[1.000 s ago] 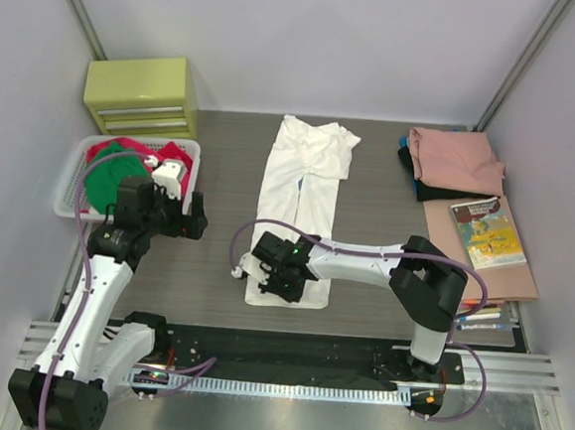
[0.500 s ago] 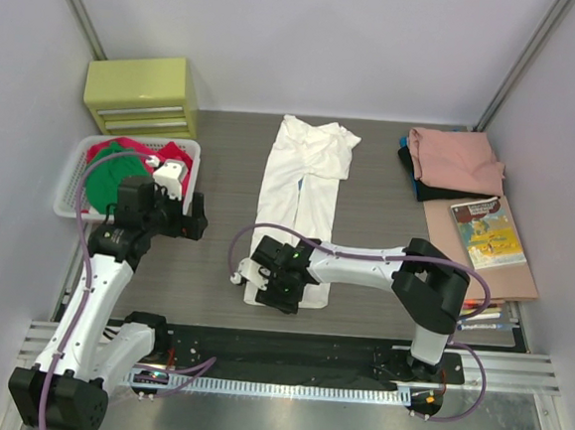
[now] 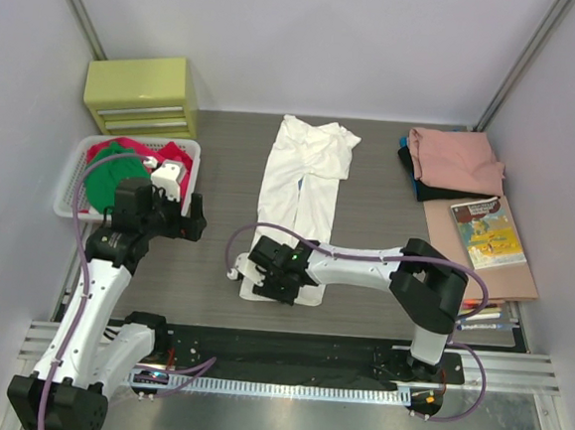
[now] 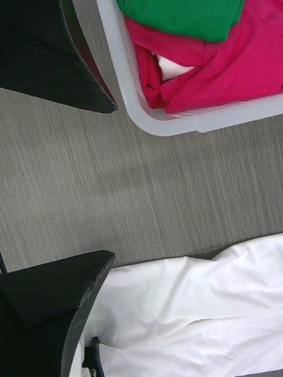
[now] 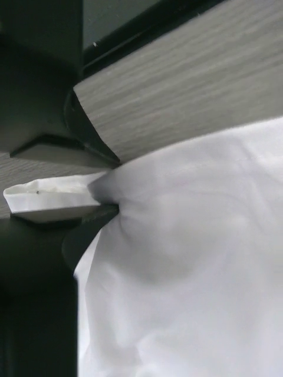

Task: Fold and stack the t-shirts

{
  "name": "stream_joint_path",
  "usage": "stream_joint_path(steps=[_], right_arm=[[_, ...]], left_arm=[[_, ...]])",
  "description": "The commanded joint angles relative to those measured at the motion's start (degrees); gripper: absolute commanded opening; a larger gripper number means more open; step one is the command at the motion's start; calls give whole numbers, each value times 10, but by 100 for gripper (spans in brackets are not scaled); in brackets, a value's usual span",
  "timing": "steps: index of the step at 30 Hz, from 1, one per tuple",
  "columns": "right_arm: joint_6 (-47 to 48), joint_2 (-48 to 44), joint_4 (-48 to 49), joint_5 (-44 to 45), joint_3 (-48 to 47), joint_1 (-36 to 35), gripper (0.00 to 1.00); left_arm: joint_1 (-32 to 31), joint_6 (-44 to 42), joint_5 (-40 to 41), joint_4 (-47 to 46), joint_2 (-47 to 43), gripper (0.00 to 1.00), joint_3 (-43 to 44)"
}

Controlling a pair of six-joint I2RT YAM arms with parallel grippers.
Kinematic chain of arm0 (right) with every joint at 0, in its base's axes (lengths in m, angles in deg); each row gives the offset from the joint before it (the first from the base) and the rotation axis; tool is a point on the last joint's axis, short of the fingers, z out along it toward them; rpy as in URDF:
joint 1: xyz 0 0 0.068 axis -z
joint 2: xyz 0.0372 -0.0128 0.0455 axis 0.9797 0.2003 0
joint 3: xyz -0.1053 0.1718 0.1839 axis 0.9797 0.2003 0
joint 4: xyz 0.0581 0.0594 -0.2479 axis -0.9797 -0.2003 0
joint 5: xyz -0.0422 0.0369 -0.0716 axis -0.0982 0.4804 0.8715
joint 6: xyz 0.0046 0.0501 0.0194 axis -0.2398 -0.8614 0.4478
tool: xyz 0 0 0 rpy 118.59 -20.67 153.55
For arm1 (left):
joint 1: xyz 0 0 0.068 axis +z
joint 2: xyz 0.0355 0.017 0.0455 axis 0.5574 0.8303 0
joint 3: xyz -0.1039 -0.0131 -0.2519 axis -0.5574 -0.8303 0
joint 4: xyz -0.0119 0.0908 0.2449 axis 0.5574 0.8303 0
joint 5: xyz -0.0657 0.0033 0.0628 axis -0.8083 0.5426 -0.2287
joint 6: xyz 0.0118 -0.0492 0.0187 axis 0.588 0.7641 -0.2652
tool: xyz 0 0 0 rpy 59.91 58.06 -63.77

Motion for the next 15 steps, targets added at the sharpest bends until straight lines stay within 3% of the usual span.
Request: stream_joint_path(steps=[1,3,6,9,15], right_arm=[[-5,48,57,30,36,1,31],[-6,46,59,34,46,0,16],[-8,45,58,36,55,1,6],[-8,43,57,37,62,1,1],[1,13,52,60,54,1,1]], left_arm=[[3,-13,2,0,-3,100,1],[3,-13,0,0,2,100,3],[3,-12,-3,0,8,100,5],[3,-12,-6,0,11,100,6],[3,-14,-6,-2,11,100,1]])
